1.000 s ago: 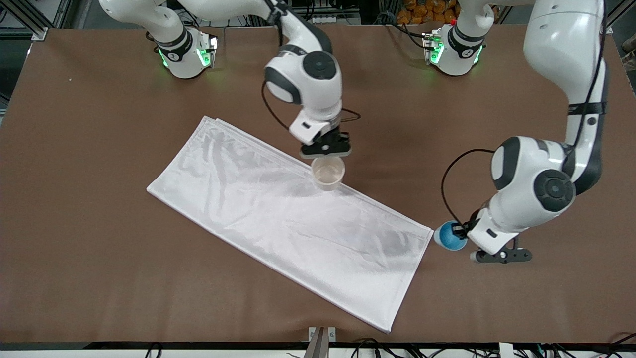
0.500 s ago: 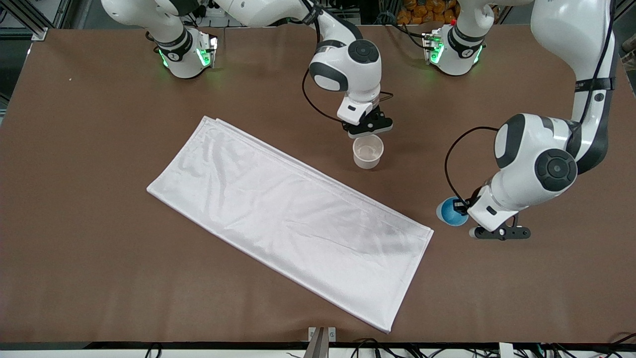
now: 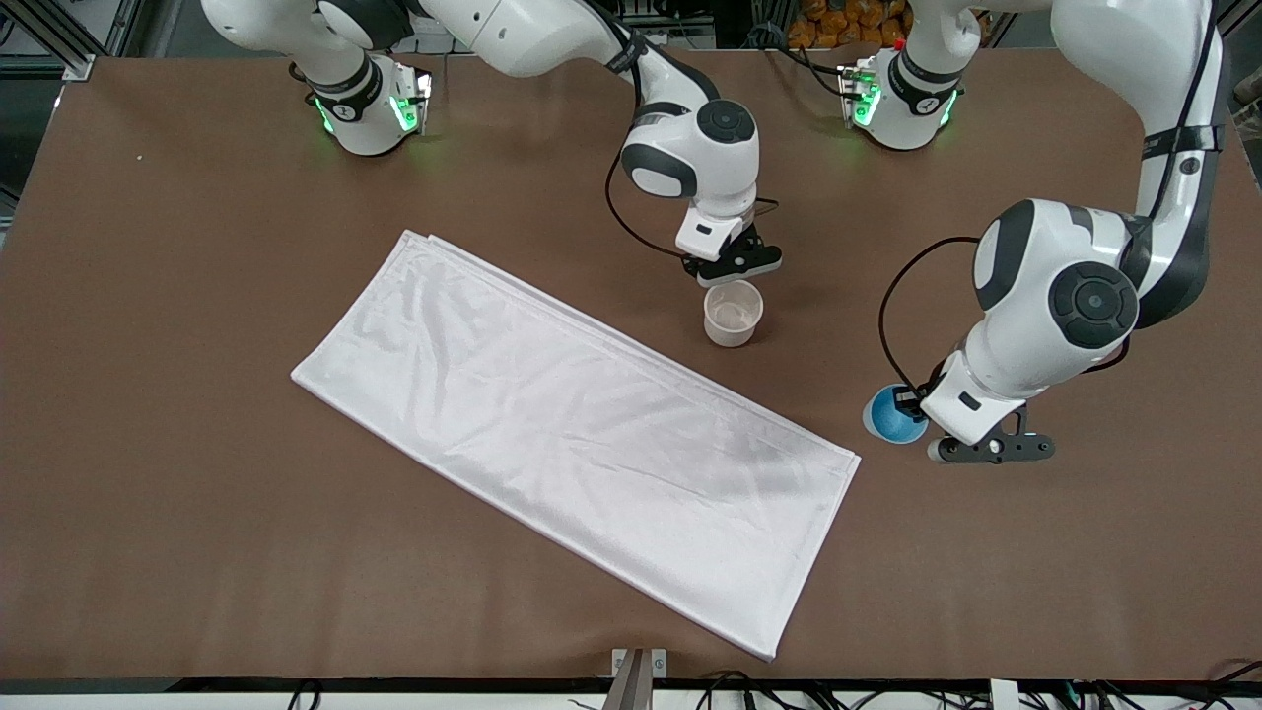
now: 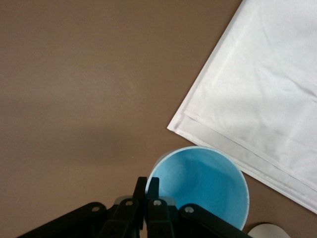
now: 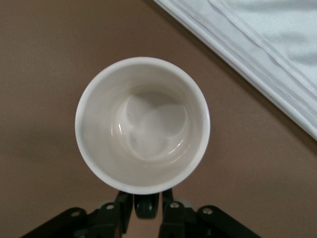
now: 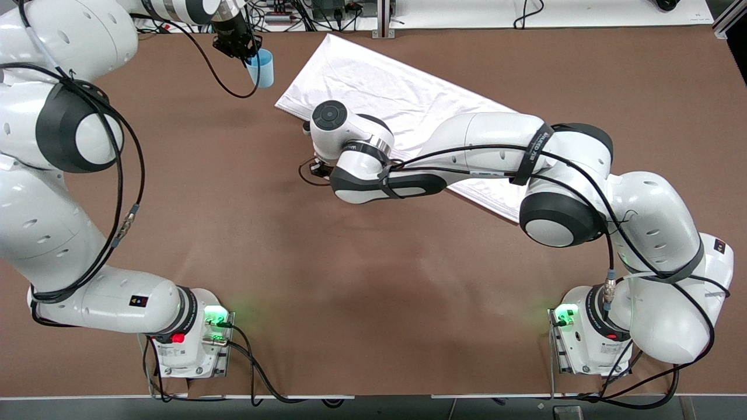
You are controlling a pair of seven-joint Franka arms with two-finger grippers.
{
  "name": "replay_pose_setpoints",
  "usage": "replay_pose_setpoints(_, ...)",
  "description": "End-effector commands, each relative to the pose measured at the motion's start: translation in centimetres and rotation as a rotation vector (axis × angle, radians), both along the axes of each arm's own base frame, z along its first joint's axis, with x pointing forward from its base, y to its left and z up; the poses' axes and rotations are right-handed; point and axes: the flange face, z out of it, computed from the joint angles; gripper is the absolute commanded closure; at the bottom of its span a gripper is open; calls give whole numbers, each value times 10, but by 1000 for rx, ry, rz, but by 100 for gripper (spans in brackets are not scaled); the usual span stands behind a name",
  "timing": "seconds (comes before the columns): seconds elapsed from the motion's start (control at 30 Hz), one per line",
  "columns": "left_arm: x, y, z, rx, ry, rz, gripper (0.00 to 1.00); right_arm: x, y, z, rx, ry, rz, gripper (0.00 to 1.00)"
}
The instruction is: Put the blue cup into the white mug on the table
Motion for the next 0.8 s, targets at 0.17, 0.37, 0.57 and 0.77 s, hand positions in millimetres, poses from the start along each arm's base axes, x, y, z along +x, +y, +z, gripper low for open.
replay_pose_setpoints(0.17,-3,6,15,24,-28,16,100,5,-3,60,-2,-12,-51,0)
replay_pose_setpoints(0.37,-5,7,14,25,-24,18,100,5,-21,128,-29,26,-84,0)
replay_pose_setpoints(0.57,-13,3,5,32,1,14,100,19,-55,199,-37,55,-95,0)
replay_pose_setpoints(0.77,-32,-18,1,28,22,20,100,47,-106,253,-63,91,-74,0)
